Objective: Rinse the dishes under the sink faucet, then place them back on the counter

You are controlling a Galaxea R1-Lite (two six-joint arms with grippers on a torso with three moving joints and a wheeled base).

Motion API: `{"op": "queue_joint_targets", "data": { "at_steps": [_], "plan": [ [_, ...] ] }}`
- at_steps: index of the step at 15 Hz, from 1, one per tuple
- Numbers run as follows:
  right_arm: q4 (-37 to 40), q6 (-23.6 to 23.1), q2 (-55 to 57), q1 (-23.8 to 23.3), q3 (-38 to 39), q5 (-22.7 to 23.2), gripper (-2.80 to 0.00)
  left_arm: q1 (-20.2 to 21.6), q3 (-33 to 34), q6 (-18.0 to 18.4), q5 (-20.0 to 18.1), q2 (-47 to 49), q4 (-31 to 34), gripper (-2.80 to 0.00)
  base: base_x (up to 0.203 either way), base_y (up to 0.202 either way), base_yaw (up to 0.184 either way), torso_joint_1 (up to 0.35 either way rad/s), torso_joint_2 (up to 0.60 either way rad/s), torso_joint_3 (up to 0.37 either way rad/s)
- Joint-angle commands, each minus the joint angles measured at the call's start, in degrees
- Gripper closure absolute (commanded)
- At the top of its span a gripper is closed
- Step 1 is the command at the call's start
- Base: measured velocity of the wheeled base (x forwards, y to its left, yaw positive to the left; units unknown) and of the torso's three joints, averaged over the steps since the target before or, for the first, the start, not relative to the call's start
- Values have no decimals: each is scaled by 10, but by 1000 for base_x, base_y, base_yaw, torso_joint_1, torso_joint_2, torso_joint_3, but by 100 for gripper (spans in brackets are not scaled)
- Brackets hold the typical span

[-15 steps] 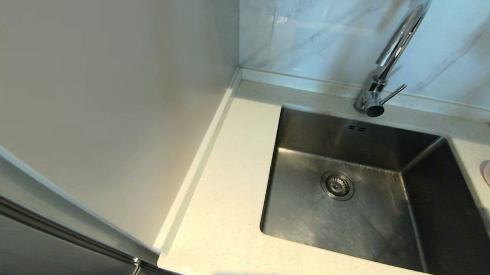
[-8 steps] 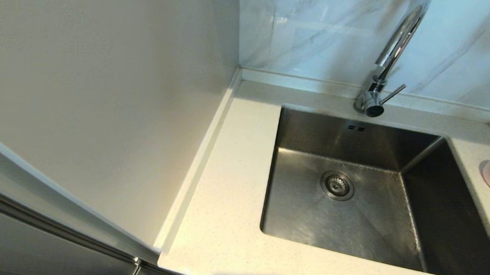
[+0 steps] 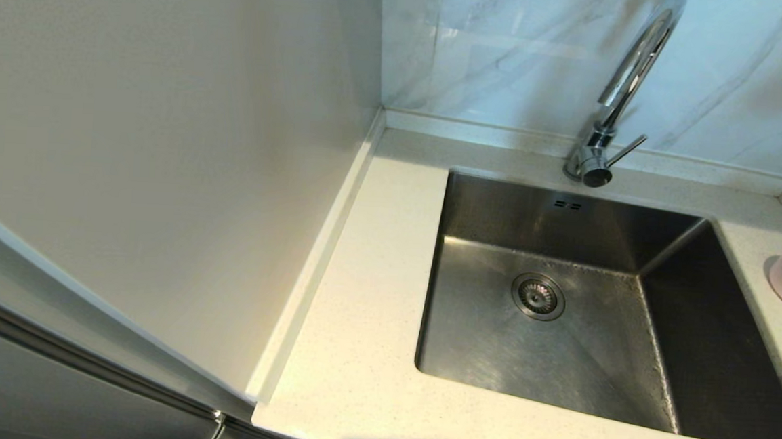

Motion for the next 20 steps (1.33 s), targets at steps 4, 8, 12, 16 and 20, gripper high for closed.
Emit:
{"op": "queue_joint_targets", "data": {
  "at_steps": [4,8,12,16,20],
  "plan": [
    [0,-10,-96,3,50,-1,0,0,0,0,0,0,0,0,0,0,0,0,0,0],
    [1,-23,-161,7,78,12,0,0,0,0,-1,0,0,0,0,0,0,0,0,0],
    [3,-25,-214,9,103,74,0,0,0,0,0,0,0,0,0,0,0,0,0,0],
    [1,-24,-225,8,128,83,0,0,0,0,-1,0,0,0,0,0,0,0,0,0],
    [1,-24,-225,8,170,131,0,0,0,0,0,0,0,0,0,0,0,0,0,0]
  ]
}}
